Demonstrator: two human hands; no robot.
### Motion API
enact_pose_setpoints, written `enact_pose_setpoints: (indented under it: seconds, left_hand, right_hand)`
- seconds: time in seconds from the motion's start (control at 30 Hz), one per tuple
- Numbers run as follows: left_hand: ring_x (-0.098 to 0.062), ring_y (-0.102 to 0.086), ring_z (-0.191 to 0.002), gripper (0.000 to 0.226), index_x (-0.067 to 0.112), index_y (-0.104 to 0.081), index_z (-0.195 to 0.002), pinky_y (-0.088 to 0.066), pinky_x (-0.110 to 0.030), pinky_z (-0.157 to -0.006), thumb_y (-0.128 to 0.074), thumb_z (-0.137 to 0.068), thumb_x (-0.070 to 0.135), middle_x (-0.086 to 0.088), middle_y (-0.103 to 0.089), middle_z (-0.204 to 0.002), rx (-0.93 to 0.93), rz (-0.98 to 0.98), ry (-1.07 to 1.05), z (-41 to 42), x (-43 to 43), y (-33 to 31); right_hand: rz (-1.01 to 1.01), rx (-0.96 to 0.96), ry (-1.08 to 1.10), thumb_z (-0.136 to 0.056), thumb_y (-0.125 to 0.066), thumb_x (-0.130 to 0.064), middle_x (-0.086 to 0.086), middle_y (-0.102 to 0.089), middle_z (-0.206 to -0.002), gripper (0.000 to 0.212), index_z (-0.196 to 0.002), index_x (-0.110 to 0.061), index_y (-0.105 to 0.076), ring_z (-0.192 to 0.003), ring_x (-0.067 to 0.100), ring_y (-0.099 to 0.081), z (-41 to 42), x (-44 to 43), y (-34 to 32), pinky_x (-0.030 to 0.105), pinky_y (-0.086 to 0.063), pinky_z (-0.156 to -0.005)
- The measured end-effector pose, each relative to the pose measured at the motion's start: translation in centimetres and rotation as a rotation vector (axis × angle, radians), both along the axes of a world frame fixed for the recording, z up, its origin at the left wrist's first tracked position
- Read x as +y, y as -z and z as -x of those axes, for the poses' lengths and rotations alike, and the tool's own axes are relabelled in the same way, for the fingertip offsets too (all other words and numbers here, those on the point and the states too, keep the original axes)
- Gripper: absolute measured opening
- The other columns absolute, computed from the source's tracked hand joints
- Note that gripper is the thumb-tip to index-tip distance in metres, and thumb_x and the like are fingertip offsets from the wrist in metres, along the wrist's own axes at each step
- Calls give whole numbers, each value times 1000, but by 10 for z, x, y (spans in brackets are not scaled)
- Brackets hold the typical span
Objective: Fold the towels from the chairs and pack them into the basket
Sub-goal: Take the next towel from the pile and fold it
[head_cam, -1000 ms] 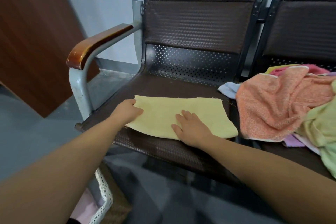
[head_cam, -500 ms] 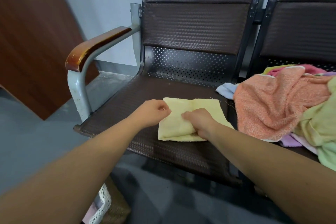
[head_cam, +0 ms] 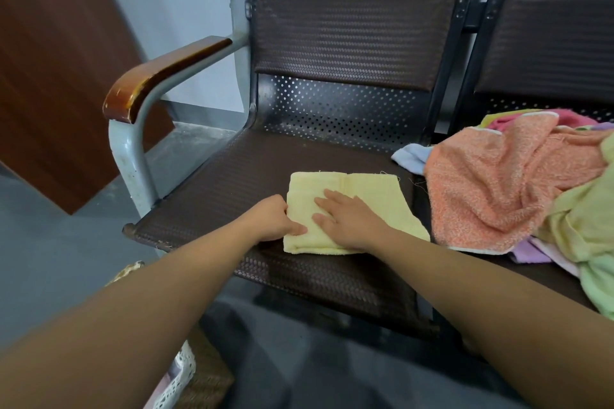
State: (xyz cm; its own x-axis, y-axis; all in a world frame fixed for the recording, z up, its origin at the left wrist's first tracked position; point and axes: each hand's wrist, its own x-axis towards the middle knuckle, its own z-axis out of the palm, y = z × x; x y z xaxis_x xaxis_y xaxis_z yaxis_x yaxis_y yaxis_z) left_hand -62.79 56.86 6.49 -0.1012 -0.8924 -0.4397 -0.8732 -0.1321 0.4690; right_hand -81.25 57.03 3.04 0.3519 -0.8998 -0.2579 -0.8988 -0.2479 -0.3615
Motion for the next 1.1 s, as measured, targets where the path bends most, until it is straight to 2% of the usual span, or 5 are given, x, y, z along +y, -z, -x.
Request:
enact_pose_setpoints:
  seconds: [0.43,0.57,0.67,0.87,1.1]
  left_hand:
    - [-14,-43,-55,24,9,-63,-107,-32,-25,-47,-59,-95,30,-3,-54,-70,629,-249,-525,-10,3,-5]
    - [-9,-39,-38,12,13,-54,-86,-28,-22,-43,-57,-95,20,3,-47,-48,692,-271,-578,-8,8,-13]
    - [-9,-34,-44,6,12,-54,-86,-26,-20,-42,-57,-89,16,2,-42,-55,721,-179,-624,-11,5,-25]
    - [-14,-45,-49,17,5,-61,-96,-37,-26,-50,-58,-88,19,-4,-50,-62,654,18,-412,22,3,-44]
    - [-14,-56,-67,31,17,-61,-118,-41,-25,-54,-53,-99,40,0,-65,-91,608,-33,-195,61,1,-37]
  right_hand:
    - [-14,-116,212,-106,-28,-41,16,-33,-158,52,-147,-13,-44,-147,31,-27,-34,8,8,39,-18,-121]
    - [-76,-390,307,-107,-28,-34,14,-59,-120,41,-97,-15,-63,-128,36,-48,-50,8,-5,41,-36,-106]
    - [-337,-678,485,-106,-32,-45,13,-59,-133,55,-131,-5,-59,-126,32,-53,-48,7,-16,42,-38,-111]
    - [-597,-1269,775,-97,-40,-65,16,-70,-120,75,-118,2,-67,-115,31,-65,-3,-12,-25,45,-49,-103]
    - [-425,-930,895,-87,-72,-40,12,-64,-124,68,-141,-6,-48,-109,30,-64,32,-18,-26,45,-54,-95]
